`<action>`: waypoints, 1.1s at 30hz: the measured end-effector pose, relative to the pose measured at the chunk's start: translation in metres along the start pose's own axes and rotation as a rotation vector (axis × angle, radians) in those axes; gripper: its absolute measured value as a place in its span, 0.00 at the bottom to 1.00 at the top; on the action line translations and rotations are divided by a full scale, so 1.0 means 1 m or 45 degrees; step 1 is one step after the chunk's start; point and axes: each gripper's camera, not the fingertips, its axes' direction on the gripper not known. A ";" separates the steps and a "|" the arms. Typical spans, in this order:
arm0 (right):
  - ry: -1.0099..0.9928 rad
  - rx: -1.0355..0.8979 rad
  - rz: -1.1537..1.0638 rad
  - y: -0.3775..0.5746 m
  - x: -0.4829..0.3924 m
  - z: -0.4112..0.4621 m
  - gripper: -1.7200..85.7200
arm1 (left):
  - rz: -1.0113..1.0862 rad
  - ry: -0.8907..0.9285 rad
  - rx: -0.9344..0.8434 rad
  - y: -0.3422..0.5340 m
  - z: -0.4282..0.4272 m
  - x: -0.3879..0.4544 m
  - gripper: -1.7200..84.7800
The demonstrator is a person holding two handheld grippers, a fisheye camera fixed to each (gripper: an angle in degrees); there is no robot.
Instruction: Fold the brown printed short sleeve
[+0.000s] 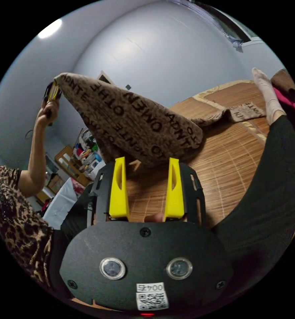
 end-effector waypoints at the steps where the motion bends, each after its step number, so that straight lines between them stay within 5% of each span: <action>1: -0.073 -0.037 -0.003 0.002 0.002 0.003 0.22 | 0.043 -0.021 0.005 -0.010 0.004 0.021 0.05; 11: -0.545 -0.128 -0.083 0.037 -0.010 -0.005 0.20 | 0.172 -0.236 0.071 -0.051 0.006 0.132 0.05; 18: -0.333 -0.048 -0.213 0.057 -0.010 -0.031 0.23 | 0.171 -0.179 0.106 -0.049 -0.017 0.177 0.05; 22: -0.299 -0.013 -0.101 0.056 0.018 -0.037 0.23 | 0.186 -0.130 0.101 -0.055 -0.025 0.208 0.05; 33: -0.783 -0.001 0.528 0.055 0.115 -0.041 0.22 | 0.222 -0.139 0.119 -0.078 -0.052 0.260 0.05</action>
